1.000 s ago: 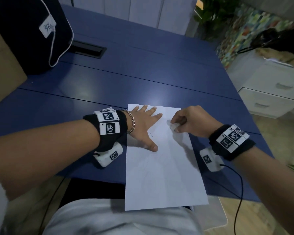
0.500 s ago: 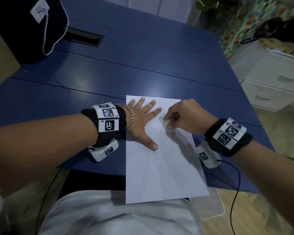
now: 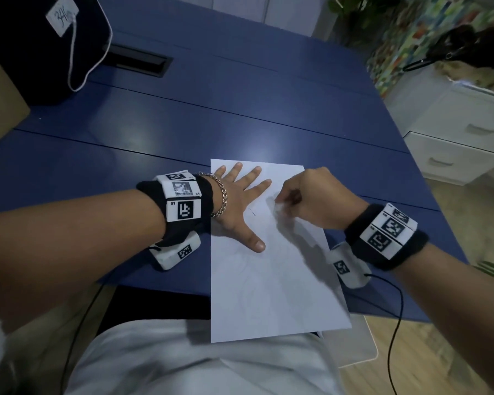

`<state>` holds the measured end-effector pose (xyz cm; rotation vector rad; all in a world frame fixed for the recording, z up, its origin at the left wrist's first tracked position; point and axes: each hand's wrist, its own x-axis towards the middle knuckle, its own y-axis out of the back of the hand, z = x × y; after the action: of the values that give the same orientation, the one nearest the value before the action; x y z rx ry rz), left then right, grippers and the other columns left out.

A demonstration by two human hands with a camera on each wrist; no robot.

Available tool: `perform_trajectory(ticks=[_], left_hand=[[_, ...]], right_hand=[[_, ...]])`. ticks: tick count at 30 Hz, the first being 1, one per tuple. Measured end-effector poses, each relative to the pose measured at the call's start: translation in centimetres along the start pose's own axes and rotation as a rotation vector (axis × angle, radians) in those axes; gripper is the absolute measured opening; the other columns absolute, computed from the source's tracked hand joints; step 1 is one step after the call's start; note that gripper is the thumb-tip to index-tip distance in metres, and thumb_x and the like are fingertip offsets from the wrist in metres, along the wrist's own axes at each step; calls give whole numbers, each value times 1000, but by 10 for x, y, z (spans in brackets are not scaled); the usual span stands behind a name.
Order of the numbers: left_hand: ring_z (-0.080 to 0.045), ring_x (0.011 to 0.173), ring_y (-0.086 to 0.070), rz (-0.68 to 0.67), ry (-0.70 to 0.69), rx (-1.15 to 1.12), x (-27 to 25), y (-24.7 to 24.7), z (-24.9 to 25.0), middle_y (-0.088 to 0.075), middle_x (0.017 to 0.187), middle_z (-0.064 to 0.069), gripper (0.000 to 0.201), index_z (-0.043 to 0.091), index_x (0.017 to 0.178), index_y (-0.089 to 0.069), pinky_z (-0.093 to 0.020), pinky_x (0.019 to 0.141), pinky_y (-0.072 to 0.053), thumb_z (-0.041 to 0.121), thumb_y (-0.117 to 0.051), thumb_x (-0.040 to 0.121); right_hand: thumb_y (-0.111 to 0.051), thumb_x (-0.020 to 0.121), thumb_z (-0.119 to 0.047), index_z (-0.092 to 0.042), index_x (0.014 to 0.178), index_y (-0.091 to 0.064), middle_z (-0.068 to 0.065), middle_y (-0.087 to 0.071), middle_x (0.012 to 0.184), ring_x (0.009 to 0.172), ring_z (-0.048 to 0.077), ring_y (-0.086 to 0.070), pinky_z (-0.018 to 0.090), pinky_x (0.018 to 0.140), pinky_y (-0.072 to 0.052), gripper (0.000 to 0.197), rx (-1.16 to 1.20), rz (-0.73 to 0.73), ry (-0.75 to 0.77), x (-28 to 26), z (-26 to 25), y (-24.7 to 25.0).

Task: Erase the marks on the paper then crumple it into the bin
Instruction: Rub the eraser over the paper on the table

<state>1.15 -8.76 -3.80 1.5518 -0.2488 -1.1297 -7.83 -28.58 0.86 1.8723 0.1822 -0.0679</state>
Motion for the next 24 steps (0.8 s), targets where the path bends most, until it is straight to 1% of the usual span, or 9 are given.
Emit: perform_trajectory(ticks=[3,8,10,12,13,15,17,20,24], left_hand=[[-31,156,36,0,2,1,-1,0,-1,44,166,9,157,43,158,33,-60,127,14,113,-44,40],[-34,156,34,11,-4,-8,-2,-2,-1,41,168,5,151,53,157,30,-61,128,11,113,-44,40],[-40,160,24,11,6,33,-4,3,3,28,174,-3,151,53,160,23,-63,128,6,113,-44,38],[-40,160,-1,87,1,82,-4,14,11,-3,173,-11,147,44,166,2,-59,128,-1,111,-46,44],[-39,157,-8,139,-5,80,-3,19,15,-12,170,-11,142,38,166,-8,-56,128,-3,109,-51,51],[-38,161,3,155,-30,41,3,25,20,-1,176,-3,137,37,167,-7,-58,129,3,102,-60,58],[-38,161,22,79,-46,11,10,23,24,22,176,8,142,43,167,11,-63,125,12,100,-64,60],[-37,158,30,24,-35,8,16,19,25,34,171,10,144,46,162,25,-64,124,15,101,-62,62],[-38,158,30,16,-25,19,17,17,26,36,170,11,144,48,161,27,-66,125,13,103,-60,60]], right_hand=[[-83,83,-17,-28,96,-81,-16,-77,85,82,-1,-71,12,77,-54,17,-24,-83,22,-4,-1,1],[-91,78,-24,-21,95,-82,-8,-77,87,84,7,-71,7,73,-48,19,100,123,-156,-2,36,22],[-91,78,-24,-22,96,-81,-7,-77,87,82,6,-70,6,71,-48,21,134,111,-171,-9,40,20],[-91,78,-25,-23,99,-81,-9,-77,89,83,4,-70,9,73,-51,23,155,88,-161,-14,39,15],[-91,78,-27,-24,101,-80,-10,-77,91,84,3,-71,10,75,-52,26,169,83,-151,-15,37,12],[-91,78,-30,-26,104,-80,-12,-78,92,86,1,-71,11,78,-53,28,169,77,-133,-15,35,8],[-88,80,-25,-26,102,-82,-12,-78,88,83,0,-71,18,81,-57,23,133,96,-123,-11,34,5],[-82,82,-13,-23,96,-83,-12,-78,83,79,0,-71,25,81,-59,17,128,133,-131,-10,29,1],[-77,84,-16,-25,99,-82,-13,-77,87,75,-1,-67,11,70,-51,19,40,5,-3,-18,16,-7]])
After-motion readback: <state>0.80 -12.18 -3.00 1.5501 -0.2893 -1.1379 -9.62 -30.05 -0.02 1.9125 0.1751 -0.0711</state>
